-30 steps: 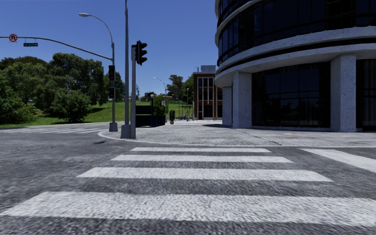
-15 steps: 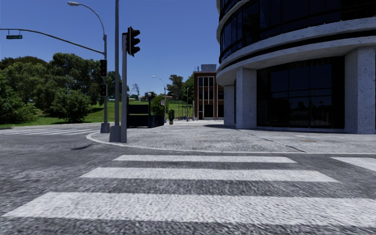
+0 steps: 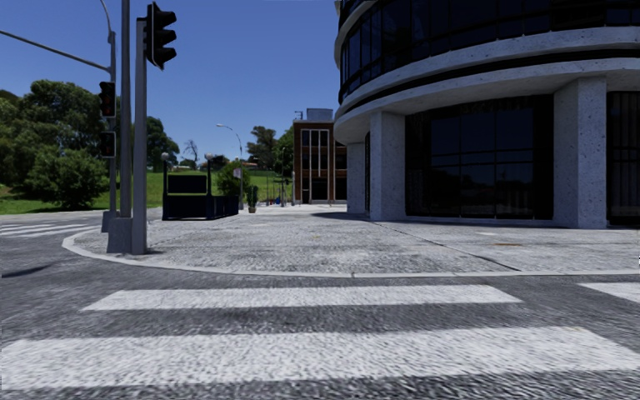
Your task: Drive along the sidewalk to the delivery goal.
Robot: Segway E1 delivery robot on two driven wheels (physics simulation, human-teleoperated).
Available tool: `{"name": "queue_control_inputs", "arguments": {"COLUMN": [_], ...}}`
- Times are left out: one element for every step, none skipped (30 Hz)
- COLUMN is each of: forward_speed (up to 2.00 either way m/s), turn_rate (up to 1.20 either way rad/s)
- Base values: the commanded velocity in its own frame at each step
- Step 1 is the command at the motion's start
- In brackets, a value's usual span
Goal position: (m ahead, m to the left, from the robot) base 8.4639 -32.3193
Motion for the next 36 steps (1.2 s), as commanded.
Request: {"name": "queue_control_inputs", "arguments": {"forward_speed": [2.0,2.0,2.0,2.0,2.0,2.0,2.0,2.0,2.0,2.0,2.0,2.0,2.0,2.0,2.0,2.0,2.0,2.0,2.0,2.0,2.0,2.0,2.0,2.0,2.0,2.0,2.0,2.0,2.0,2.0,2.0,2.0,2.0,2.0,2.0,2.0], "turn_rate": [-0.45,-0.45,-0.45,-0.45,-0.45,-0.45,-0.45,-0.45,-0.45,-0.45,-0.45,-0.45,-0.45,-0.45,-0.46,-0.46,-0.46,-0.46,-0.46,-0.46,-0.46,-0.46,-0.46,-0.46,-0.46,-0.46,-0.46,-0.46,-0.46,-0.46,-0.46,-0.46,-0.46,-0.46,-0.46,-0.49]}}
